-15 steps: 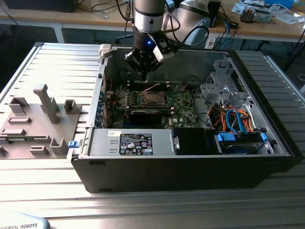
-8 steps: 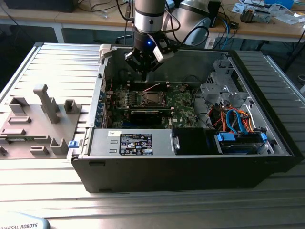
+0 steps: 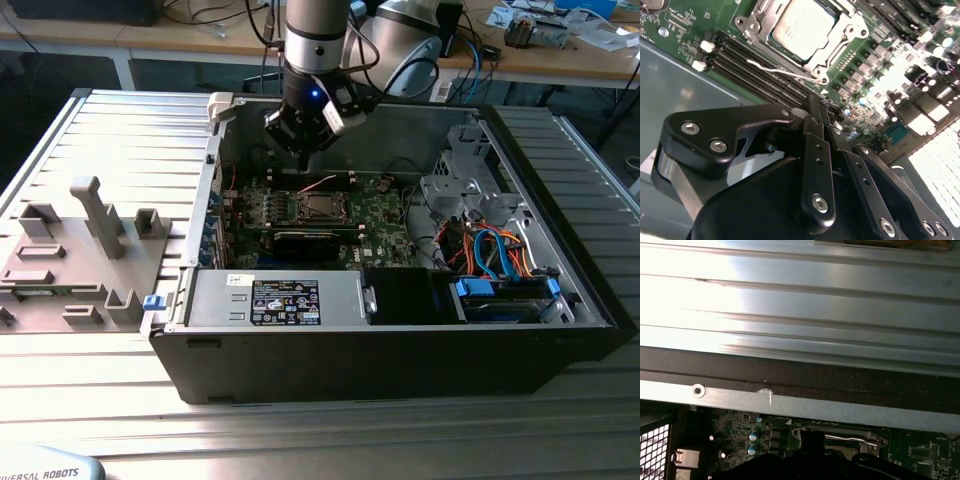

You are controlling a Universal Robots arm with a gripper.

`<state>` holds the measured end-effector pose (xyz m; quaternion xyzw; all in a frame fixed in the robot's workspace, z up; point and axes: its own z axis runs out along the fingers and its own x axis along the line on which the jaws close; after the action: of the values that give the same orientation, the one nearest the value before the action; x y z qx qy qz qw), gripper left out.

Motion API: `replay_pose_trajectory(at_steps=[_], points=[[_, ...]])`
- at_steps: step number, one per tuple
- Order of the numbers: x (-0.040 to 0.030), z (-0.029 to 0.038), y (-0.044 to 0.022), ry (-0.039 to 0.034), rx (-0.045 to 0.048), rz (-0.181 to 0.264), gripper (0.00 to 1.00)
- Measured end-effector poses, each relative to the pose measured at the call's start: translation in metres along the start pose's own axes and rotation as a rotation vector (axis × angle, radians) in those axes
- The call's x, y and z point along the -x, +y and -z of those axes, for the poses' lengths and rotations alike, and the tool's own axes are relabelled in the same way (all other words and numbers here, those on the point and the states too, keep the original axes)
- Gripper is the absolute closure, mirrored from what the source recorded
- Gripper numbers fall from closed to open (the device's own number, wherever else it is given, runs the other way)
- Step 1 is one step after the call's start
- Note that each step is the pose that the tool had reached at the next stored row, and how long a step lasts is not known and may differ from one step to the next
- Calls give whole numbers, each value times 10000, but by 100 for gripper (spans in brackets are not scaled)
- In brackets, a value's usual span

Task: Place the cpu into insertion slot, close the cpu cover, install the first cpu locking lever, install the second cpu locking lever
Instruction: 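Install the first cpu locking lever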

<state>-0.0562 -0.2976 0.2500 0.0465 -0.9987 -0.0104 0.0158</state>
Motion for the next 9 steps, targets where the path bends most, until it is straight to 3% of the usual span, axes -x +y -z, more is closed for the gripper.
replay_pose_trajectory(at_steps=[3,9], points=[[30,-43,-2,-6,80,4,89],[40,-70,-4,-6,86,3,89]])
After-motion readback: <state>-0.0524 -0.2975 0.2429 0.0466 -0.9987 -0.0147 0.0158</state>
